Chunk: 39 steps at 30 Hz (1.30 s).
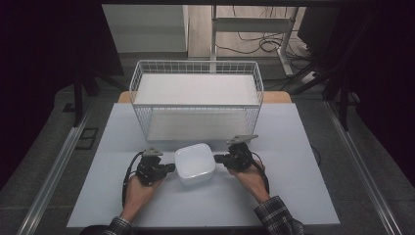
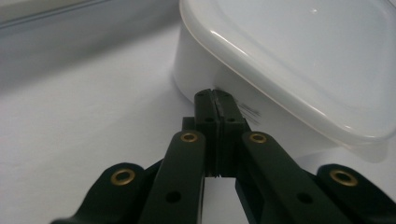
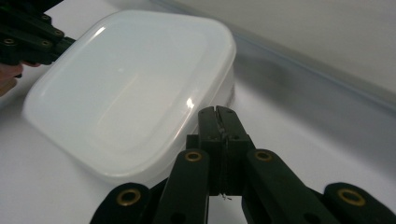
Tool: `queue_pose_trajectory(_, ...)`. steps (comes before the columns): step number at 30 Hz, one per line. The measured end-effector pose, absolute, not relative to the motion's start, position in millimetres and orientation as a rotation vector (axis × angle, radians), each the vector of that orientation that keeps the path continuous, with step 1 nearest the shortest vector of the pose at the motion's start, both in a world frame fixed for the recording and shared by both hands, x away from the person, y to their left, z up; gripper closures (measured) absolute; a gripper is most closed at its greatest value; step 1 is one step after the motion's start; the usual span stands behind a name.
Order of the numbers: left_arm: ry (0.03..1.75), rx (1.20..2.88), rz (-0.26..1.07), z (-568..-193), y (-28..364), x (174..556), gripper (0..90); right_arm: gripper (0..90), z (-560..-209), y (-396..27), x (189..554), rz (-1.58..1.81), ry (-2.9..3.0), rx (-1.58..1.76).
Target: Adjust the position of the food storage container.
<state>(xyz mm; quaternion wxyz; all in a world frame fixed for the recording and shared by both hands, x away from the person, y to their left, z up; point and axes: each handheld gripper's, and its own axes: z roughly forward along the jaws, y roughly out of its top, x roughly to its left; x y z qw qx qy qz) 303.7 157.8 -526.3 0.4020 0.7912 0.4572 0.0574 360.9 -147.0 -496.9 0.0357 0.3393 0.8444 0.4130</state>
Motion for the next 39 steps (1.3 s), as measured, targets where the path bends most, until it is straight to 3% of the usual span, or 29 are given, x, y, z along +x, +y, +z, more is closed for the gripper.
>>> queue_pose_trajectory(29, 1.027, 2.033, 0.019, -519.9, 133.0, 270.9, 90.0, 88.8, -490.0, -184.4, 295.4, 1.196, 2.550, 1.059)
queue_pose_trajectory(30, 1.024, 2.044, 0.086, -516.1, 136.9, 267.4, 89.8, 87.5, -488.7, -185.3, 295.0, 1.187, 2.531, 1.044)
queue_pose_trajectory(32, 1.025, 2.055, 0.131, -514.3, 140.5, 264.9, 87.1, 86.3, -487.4, -186.1, 294.4, 1.168, 2.515, 1.030)
queue_pose_trajectory(34, 1.023, 2.047, 0.157, -513.1, 146.8, 262.0, 76.1, 81.7, -485.4, -189.8, 294.2, 1.178, 2.498, 1.019)
queue_pose_trajectory(36, 1.004, 2.046, 0.200, -512.0, 156.6, 257.9, 57.8, 73.1, -483.5, -195.4, 292.8, 1.186, 2.474, 1.011)
queue_pose_trajectory(37, 1.004, 2.046, 0.200, -512.0, 156.6, 257.9, 51.7, 73.1, -483.5, -195.4, 292.8, 1.186, 2.474, 1.011)
queue_pose_trajectory(38, 0.995, 2.043, 0.208, -511.7, 159.0, 256.6, 51.7, 69.2, -483.1, -196.8, 291.8, 1.179, 2.468, 1.006)
queue_pose_trajectory(39, 0.982, 2.041, 0.219, -511.6, 161.0, 255.6, 45.0, 63.5, -482.9, -198.4, 290.8, 1.179, 2.461, 0.996)
